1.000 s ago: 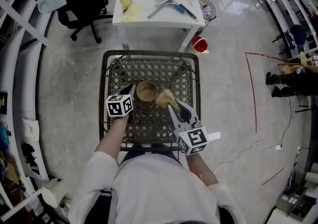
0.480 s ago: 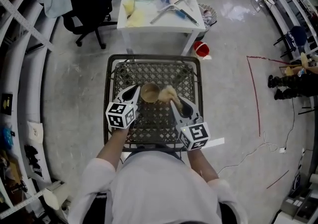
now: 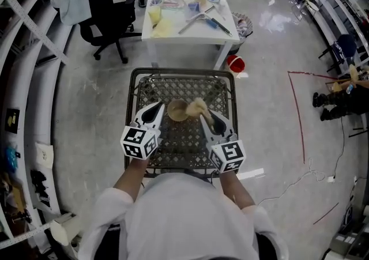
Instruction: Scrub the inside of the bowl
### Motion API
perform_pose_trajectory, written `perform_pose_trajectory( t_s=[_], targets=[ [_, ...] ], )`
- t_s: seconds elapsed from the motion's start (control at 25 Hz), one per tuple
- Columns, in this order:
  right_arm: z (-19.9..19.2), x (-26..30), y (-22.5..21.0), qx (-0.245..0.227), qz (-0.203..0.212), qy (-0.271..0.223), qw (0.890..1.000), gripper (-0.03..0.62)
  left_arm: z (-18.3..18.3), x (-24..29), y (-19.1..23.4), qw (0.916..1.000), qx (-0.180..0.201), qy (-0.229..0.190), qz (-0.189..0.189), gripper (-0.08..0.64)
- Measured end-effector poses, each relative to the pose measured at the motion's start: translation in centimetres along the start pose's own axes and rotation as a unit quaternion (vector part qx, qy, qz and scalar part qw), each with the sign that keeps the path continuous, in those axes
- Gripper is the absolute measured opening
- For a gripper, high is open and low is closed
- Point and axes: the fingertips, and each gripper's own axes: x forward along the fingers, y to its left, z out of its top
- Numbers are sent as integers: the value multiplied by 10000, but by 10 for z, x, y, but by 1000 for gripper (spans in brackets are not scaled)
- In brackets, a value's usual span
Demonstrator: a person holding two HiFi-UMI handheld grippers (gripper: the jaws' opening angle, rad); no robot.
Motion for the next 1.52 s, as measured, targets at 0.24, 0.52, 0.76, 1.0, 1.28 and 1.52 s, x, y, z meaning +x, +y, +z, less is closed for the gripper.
perform_pose_trajectory(
  t_s=[0.24,0.52,0.76,1.0,1.28,1.52],
  targets=[
    [2,-3,4,-73,-36,-65,9999,100,11,-18,-9,9998,125,-182,1,40],
    [1,-11,9,-114,-49,-122,9998,100,14,-35,-21,9994,109,-317,-28,40],
    [4,-15,14,-124,-69,-165,9998,100,22,-46,-25,9990,136,-428,-8,40],
    [2,-17,19,-165,-63,-149,9997,100,19,-52,-29,9989,129,-439,-37,40],
    [2,-15,18,-153,-74,-115,9998,100,20,-51,-31,9990,125,-425,-60,40],
    [1,-14,20,-169,-61,-107,9998,100,18,-53,-32,9990,127,-418,-62,40]
  ],
)
